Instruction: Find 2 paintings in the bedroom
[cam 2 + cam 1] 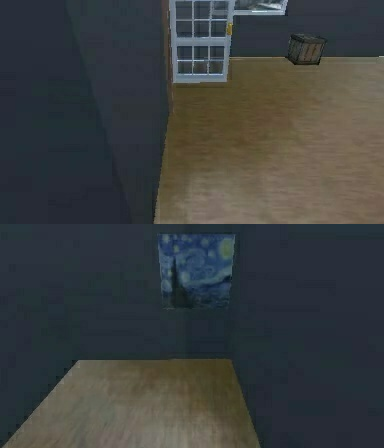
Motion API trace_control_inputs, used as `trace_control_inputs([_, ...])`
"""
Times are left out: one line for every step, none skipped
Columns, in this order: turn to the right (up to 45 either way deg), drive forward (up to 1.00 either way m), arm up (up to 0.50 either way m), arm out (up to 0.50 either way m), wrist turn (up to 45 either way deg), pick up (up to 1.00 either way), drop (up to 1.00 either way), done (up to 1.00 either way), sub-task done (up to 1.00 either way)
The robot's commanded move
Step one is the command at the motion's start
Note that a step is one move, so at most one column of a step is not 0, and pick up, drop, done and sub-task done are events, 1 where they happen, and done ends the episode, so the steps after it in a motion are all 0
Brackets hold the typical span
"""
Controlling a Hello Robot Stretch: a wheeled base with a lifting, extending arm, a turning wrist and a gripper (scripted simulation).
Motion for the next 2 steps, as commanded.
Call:
trace_control_inputs([0.0, 1.00, 0.00, 0.00, 0.0, 0.00, 0.00, 0.00, 0.00])
trace_control_inputs([6.0, 0.00, 0.00, 0.00, 0.0, 0.00, 0.00, 0.00, 0.00])
